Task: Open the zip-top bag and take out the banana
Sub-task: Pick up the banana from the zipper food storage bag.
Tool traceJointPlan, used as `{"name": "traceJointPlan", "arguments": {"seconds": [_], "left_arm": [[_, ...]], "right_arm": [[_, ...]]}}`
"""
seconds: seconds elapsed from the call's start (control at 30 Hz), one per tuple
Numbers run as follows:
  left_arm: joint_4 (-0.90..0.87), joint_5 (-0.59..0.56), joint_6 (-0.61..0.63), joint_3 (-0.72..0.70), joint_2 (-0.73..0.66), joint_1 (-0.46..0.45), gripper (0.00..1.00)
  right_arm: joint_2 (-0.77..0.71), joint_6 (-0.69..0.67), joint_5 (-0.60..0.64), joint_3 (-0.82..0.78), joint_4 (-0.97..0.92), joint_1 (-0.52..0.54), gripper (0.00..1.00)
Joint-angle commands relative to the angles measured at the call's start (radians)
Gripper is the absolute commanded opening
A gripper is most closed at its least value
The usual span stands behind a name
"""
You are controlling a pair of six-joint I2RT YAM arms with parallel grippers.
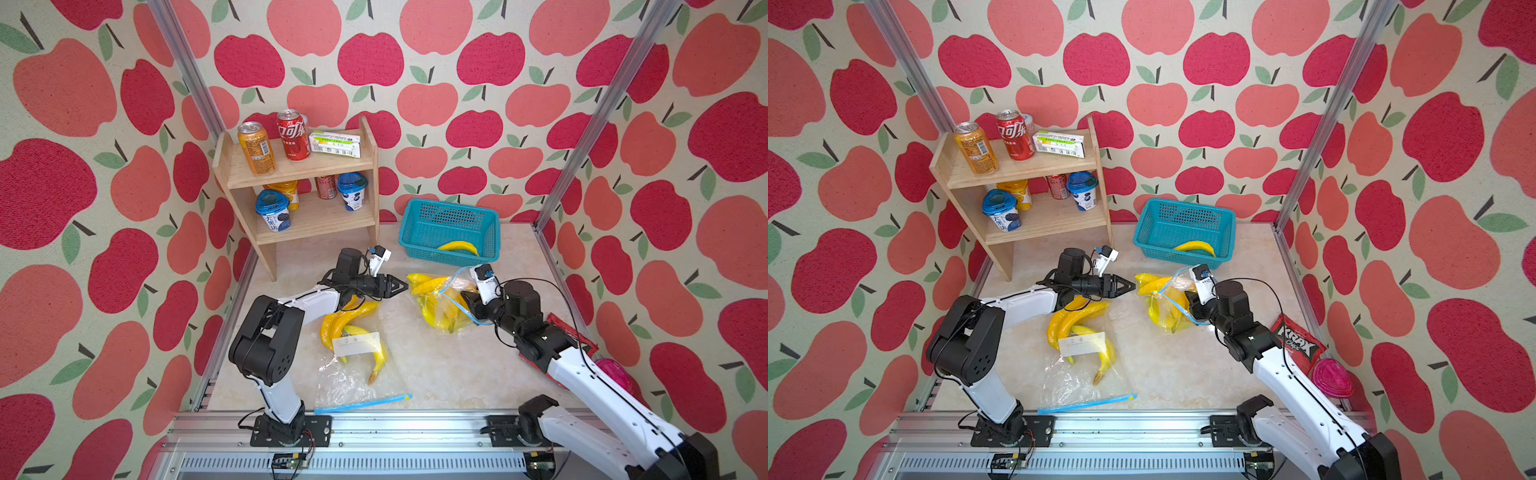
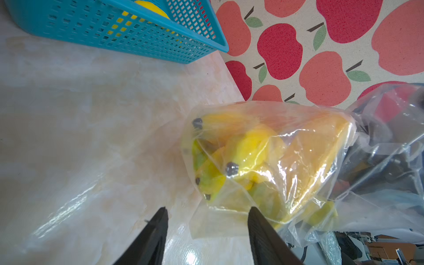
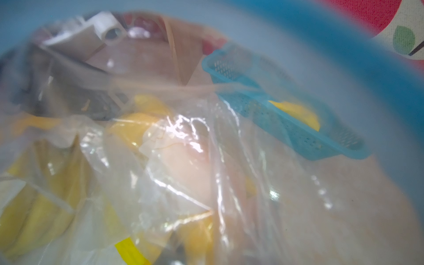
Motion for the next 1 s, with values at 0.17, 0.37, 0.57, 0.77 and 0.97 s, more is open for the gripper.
{"name": "traceJointPlan", "arguments": {"seconds": [0.17, 0.37, 0.57, 0.77, 0.97], "left_arm": [[0.072, 0.032, -0.035, 0.006, 0.046, -0.015, 0.5], [0.178, 0.041, -0.106, -0.022, 0.064, -0.011, 0.33], [0.24, 0.05, -0.154, -0.03, 0.071, -0.012, 0.17], [0.237, 0.041, -0.161, -0.021, 0.083, -0.014, 0.0], [0.062, -0.181, -0.071, -0.006, 0.083, 0.014, 0.0]], "right_arm": [[-0.035, 0.037, -0.038, 0.026, 0.069, -0.005, 0.26], [-0.041, 0.039, -0.038, 0.029, 0.062, -0.004, 0.27], [-0.039, 0.056, -0.043, 0.013, 0.094, -0.006, 0.26], [-0.011, 0.074, -0.048, 0.009, 0.137, -0.006, 0.26], [0.053, 0.077, -0.06, 0.09, 0.029, -0.01, 0.25]]}}
